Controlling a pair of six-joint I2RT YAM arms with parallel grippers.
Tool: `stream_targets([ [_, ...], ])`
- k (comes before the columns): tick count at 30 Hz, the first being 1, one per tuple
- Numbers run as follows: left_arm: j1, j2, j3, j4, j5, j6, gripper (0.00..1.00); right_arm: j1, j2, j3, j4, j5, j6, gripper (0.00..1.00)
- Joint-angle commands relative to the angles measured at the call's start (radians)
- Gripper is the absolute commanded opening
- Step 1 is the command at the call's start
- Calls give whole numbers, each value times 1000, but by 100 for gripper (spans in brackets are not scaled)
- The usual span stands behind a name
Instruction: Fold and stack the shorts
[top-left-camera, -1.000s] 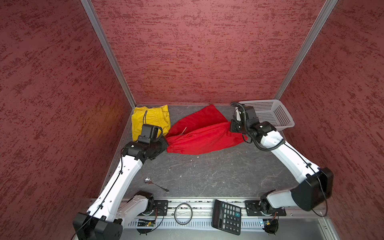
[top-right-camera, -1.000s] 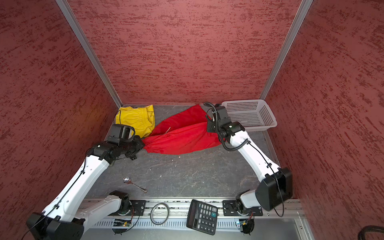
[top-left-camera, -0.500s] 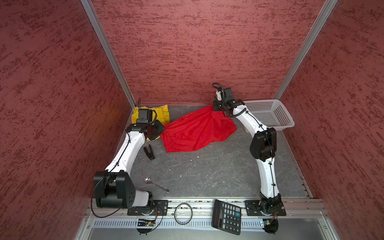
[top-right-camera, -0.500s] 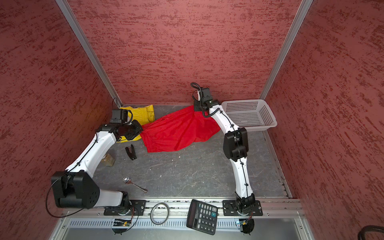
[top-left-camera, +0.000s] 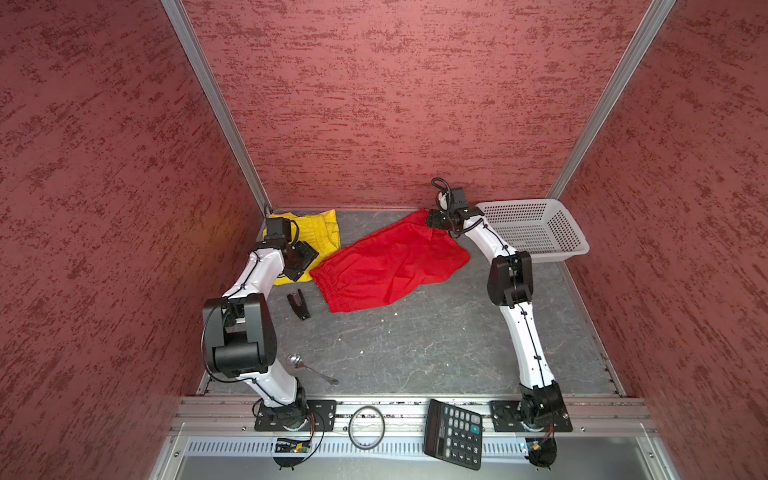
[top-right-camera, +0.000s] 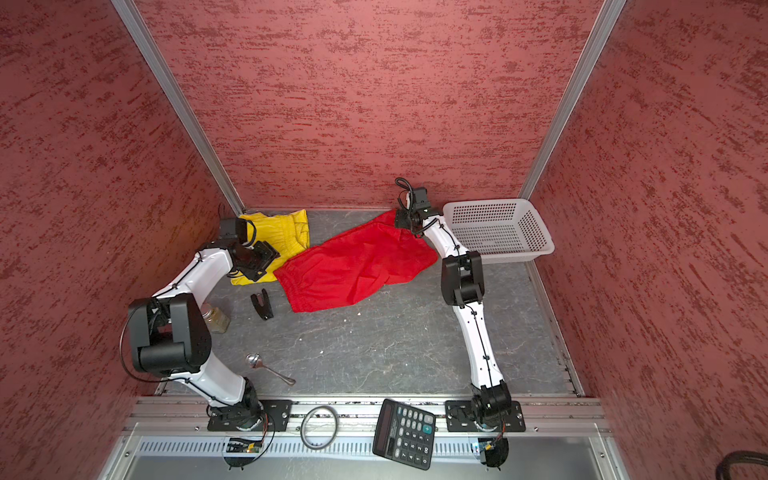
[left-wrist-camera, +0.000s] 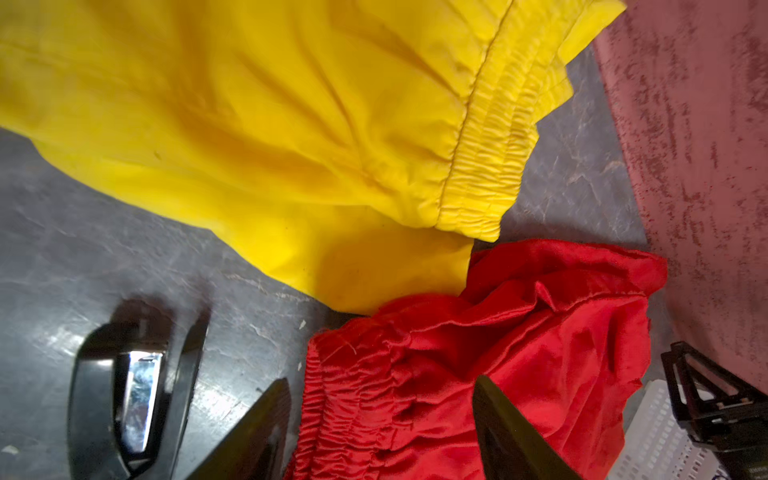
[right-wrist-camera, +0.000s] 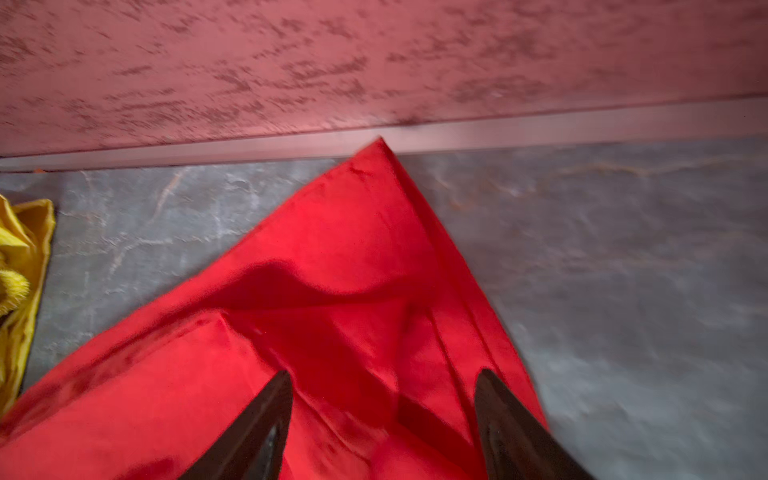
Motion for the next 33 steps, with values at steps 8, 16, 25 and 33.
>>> stream_targets([
  [8, -119, -229, -62, -110, -73, 63, 75, 3, -507, -689, 274, 96, 4, 70],
  [16, -236, -356, -330, -146, -63, -8, 88, 4, -574, -906, 254, 76, 53, 81],
  [25, -328, -367, -452, -93, -27, -71, 86, 1, -535, -942, 247, 74, 97, 83],
  [33, -337, -204, -493, 72, -4, -101, 63, -6, -503, -944, 274, 85, 108, 83],
])
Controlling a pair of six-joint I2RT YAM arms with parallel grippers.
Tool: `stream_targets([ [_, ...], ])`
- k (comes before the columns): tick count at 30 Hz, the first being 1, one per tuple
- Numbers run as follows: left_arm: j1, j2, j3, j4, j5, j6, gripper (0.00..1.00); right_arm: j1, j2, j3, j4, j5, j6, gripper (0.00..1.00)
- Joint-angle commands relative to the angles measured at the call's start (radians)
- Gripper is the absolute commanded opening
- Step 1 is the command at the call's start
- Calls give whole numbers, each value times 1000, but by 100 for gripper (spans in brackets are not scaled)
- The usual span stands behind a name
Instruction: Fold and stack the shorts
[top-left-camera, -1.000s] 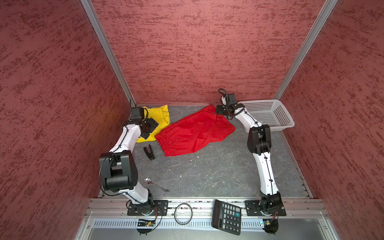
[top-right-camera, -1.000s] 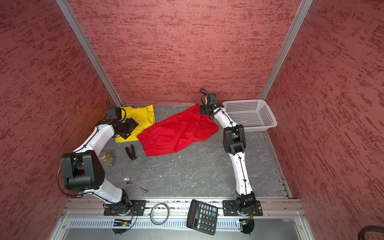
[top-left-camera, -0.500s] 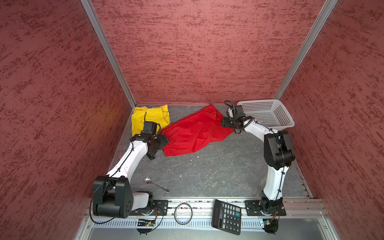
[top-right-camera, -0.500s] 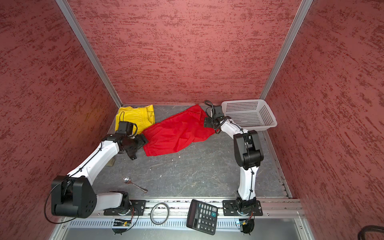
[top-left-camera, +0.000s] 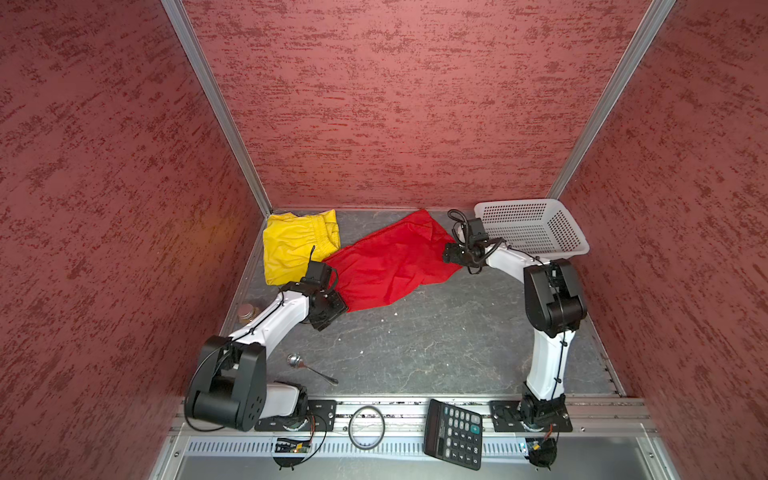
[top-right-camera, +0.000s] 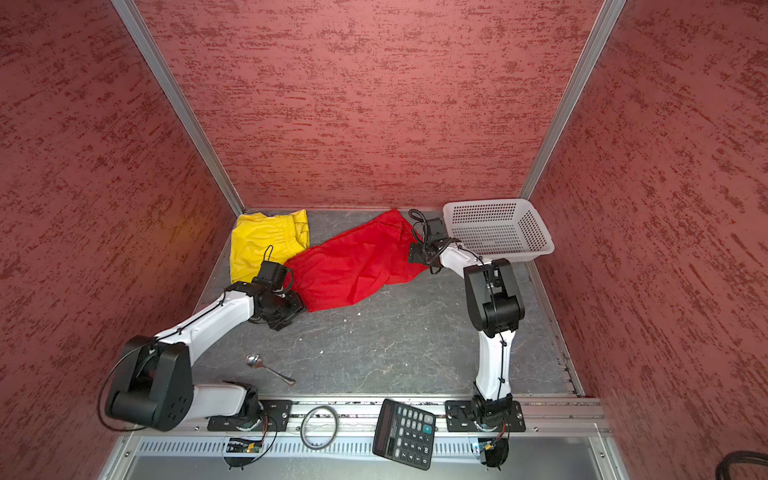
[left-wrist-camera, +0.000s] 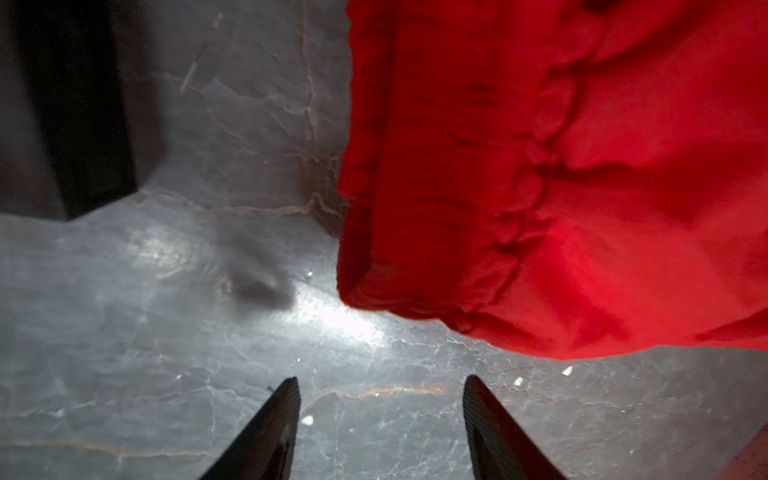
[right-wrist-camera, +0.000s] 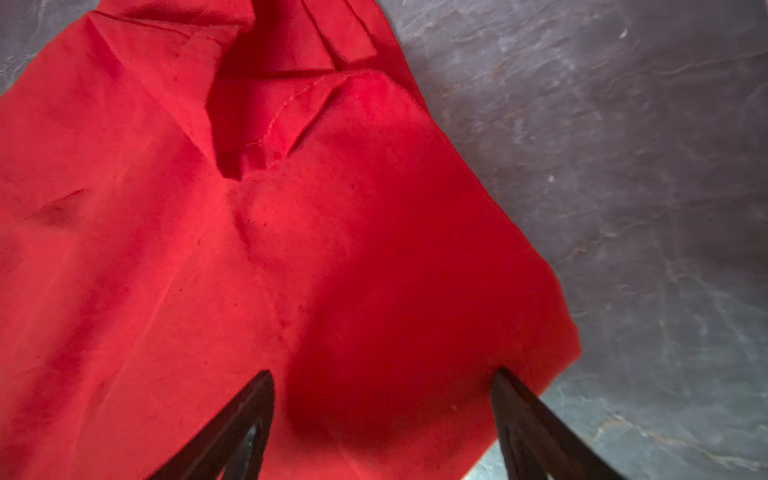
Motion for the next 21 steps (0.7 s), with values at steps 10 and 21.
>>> stream_targets([
  [10, 20, 169, 54, 118, -10, 1, 73, -30, 67, 2, 46, 15, 30, 76],
  [21, 113, 155, 67, 75, -12, 68, 0, -50, -20, -80, 34, 18, 12, 29],
])
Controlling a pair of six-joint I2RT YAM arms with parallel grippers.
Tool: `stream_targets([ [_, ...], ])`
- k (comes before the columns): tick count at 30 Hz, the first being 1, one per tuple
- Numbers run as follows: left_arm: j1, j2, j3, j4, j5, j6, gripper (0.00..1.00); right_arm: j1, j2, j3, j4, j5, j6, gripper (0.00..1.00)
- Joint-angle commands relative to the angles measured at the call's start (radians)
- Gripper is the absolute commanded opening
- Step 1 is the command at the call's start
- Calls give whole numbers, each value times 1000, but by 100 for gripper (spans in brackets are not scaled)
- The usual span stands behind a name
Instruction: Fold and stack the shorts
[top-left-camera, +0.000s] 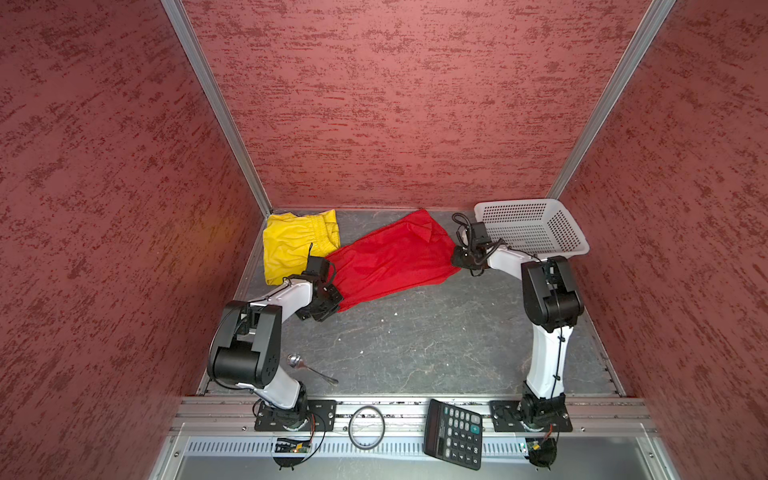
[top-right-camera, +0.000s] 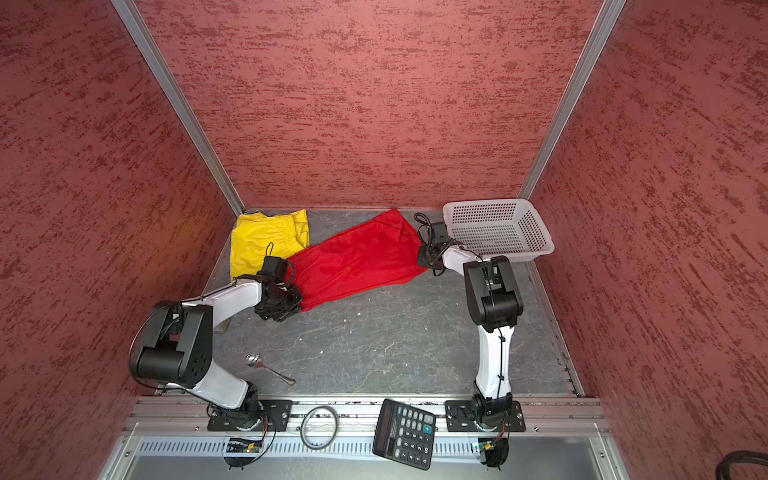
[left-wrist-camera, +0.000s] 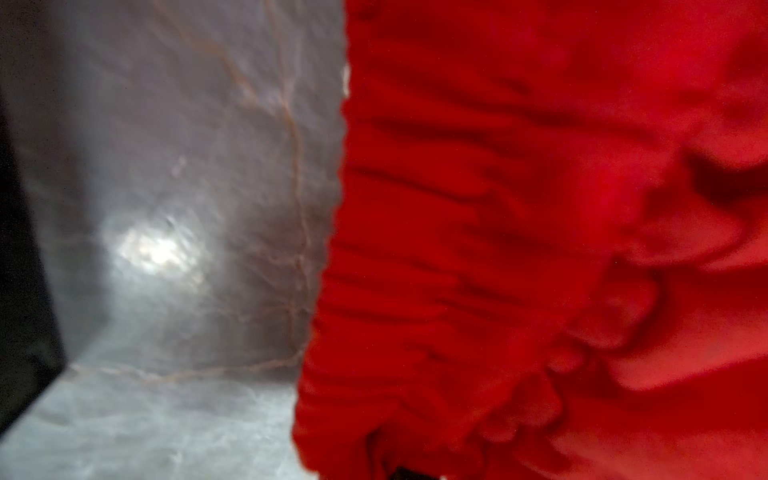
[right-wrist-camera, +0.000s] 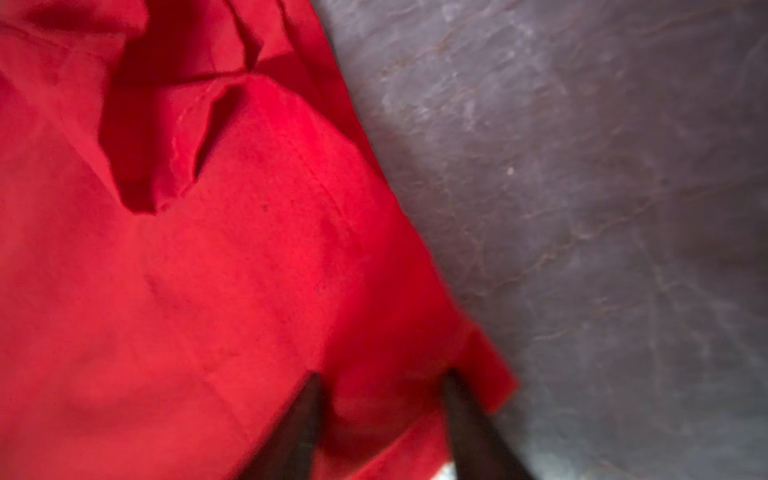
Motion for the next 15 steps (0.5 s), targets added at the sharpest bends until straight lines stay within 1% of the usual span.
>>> stream_targets([
  [1, 28, -49, 0, -43, -20, 38, 0, -9, -72, -52, -21, 38, -11, 23],
  [5, 30, -135, -41, -80, -8, 43, 0, -13, -171, -151, -26, 92, -14, 20],
  [8, 18, -198, -89, -108, 6, 41, 0, -19, -255, -246, -25, 104, -3, 13],
  [10, 0, -242, -126, -126, 0, 38, 0, -20, -318, -325, -16, 117, 19, 6],
  [13, -3, -315, -198, -148, -21, 23, 0, -26, -417, -467, 11, 133, 72, 1],
  [15, 4, -359, -235, -159, -19, 17, 0, -31, -484, -553, 33, 126, 99, 0],
])
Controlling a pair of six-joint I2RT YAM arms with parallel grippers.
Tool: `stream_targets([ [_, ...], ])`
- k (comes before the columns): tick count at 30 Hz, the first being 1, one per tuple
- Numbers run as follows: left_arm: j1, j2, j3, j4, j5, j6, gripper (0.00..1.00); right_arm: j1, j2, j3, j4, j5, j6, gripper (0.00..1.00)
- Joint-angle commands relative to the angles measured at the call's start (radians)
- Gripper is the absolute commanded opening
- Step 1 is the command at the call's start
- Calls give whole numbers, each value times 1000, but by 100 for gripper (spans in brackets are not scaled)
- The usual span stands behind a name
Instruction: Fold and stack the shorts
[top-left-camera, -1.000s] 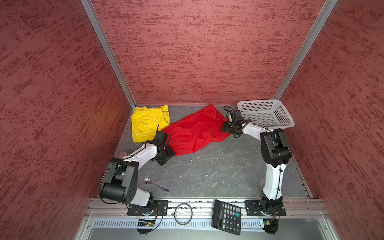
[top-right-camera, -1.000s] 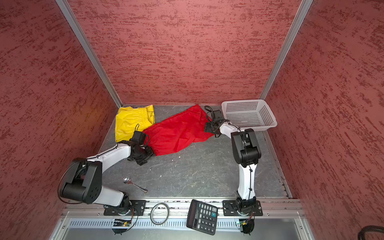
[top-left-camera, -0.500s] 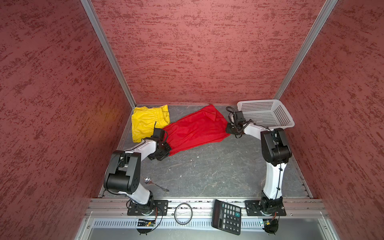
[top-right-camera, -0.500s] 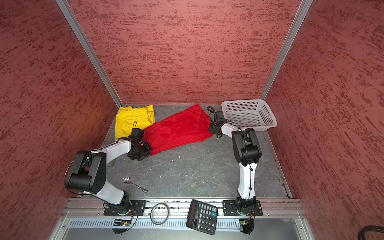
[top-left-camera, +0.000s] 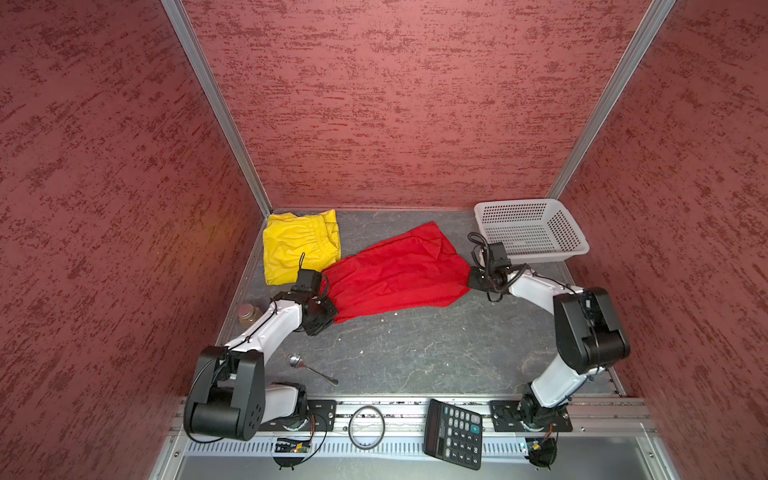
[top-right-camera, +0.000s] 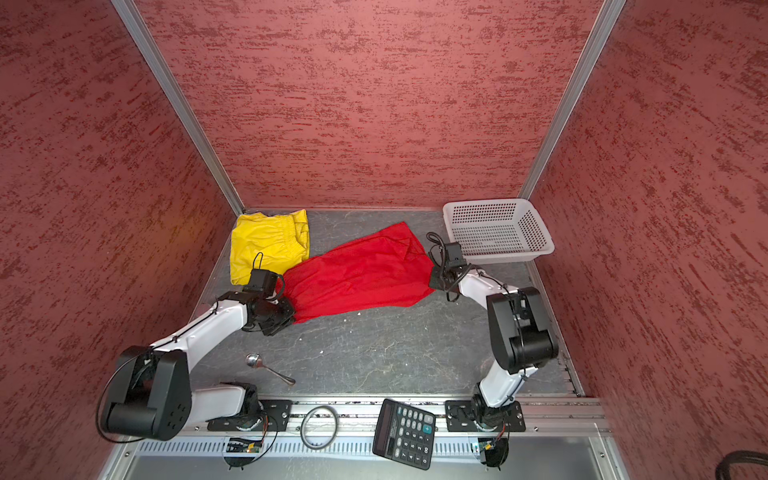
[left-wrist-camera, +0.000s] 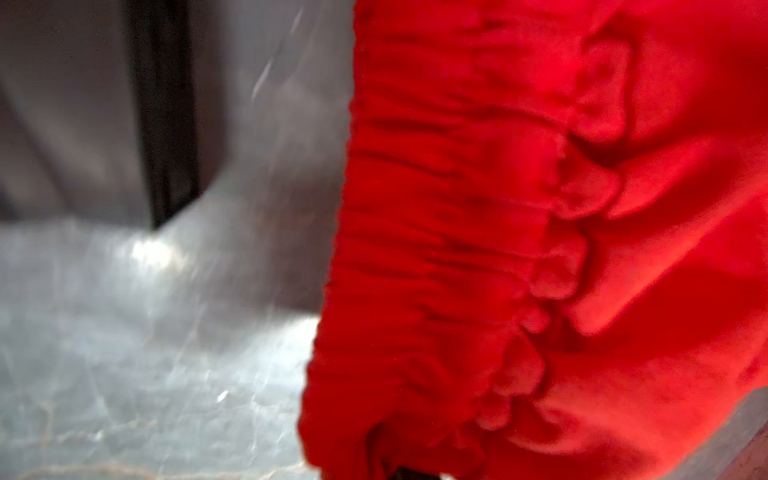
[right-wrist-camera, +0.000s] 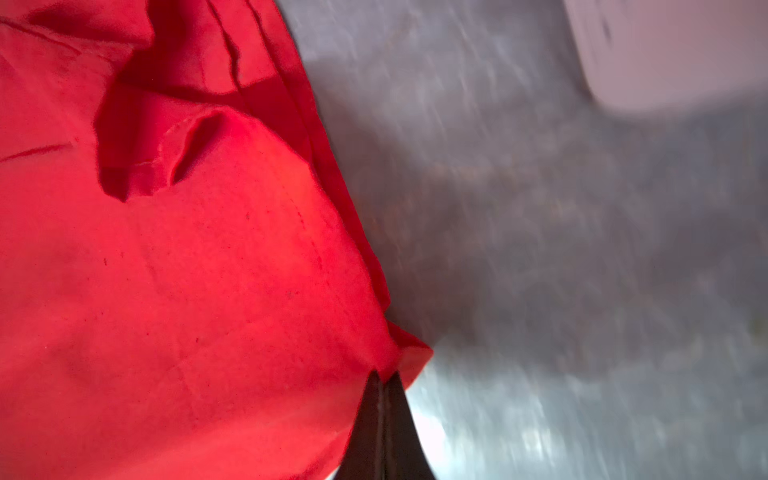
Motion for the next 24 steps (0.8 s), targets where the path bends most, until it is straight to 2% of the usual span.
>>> stream_targets([
  [1, 13, -66, -49, -81, -43, -7, 0, -25, -92, -110, 20, 72, 70, 0],
  [3, 14, -98, -57, -110, -60, -6, 0, -25, -152, -128, -1, 84, 74, 3],
  [5, 24, -112, -46, -150, -93, 5, 1, -25, -212, -116, -30, 92, 82, 31],
  [6, 36, -111, -33, -165, -105, 12, 13, -23, -239, -106, -36, 78, 88, 42],
  [7, 45, -112, -18, -175, -104, 17, 26, -22, -257, -89, -34, 56, 96, 49],
  [8, 49, -111, -3, -180, -99, 19, 38, -16, -265, -66, -38, 43, 100, 51],
  [9, 49, -114, 16, -185, -92, 15, 47, -5, -267, -33, -45, 41, 100, 52],
  [10, 45, -120, 39, -185, -82, 11, 50, 13, -264, -2, -48, 45, 95, 52],
  [13, 27, -144, 111, -199, -86, -7, 52, 68, -212, 90, -43, 38, 72, 48],
  [17, 15, -157, 215, -231, -131, -13, 54, 110, -81, 174, -10, -48, 77, 31],
  [18, 14, -152, 237, -236, -142, -9, 56, 115, -47, 185, 10, -82, 88, 30],
  [20, 15, -128, 284, -262, -181, 4, 58, 121, 15, 203, 51, -148, 113, 32],
  [24, 17, -74, 354, -309, -229, 29, 61, 128, 138, 257, 87, -232, 146, 44],
])
